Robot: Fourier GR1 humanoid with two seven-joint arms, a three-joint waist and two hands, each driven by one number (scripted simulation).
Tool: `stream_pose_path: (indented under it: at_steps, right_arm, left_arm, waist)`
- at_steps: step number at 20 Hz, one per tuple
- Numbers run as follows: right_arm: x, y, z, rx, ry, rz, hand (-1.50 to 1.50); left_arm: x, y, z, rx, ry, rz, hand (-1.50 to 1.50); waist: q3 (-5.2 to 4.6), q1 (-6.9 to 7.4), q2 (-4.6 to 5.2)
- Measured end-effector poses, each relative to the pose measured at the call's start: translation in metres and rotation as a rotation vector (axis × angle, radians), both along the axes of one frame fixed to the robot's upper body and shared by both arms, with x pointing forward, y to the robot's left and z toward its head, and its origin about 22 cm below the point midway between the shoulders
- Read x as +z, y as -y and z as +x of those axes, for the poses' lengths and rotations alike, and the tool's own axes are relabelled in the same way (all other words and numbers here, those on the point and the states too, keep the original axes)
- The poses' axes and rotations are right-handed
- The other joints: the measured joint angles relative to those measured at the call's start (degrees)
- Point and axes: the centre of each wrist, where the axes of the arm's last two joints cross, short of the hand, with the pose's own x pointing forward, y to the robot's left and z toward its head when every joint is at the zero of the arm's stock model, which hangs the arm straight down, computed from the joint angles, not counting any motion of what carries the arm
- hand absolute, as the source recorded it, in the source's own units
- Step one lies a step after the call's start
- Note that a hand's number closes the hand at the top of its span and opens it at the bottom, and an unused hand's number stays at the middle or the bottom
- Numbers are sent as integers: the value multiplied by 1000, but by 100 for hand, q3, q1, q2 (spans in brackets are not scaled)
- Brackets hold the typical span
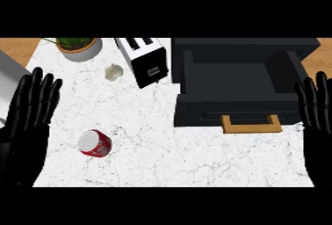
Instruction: Pick up the can, place it into the drawer and close the drawer
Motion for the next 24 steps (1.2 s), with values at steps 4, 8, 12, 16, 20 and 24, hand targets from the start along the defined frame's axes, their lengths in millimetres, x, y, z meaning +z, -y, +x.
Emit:
stream_pose_path:
  at_steps: [4,8,12,16,20,24]
  right_arm:
    - [5,-2,1,10,16,-17,-150]
    - [-4,-3,3,16,-65,-8,-150]
    - [-15,4,1,-32,-192,8,-150]
    - [-20,12,-2,-52,-257,9,-150]
    - [-23,20,-13,-61,-283,13,-150]
    - [-27,26,-22,-65,-288,10,-150]
  left_arm:
    - [4,11,1,-326,8,-16,-150]
    - [-5,23,-4,-710,-85,75,-150]
    - [-16,-7,-5,-936,-217,185,-150]
    - [-16,-57,7,-1055,-283,226,-150]
    - [-8,-98,18,-1073,-325,238,-150]
    - [-5,-121,27,-1052,-372,224,-150]
  waist:
    - [121,2,-27]
    - [160,-91,13]
    - [185,14,5]
    - [203,76,-18]
    - [213,95,-38]
    - [218,106,-46]
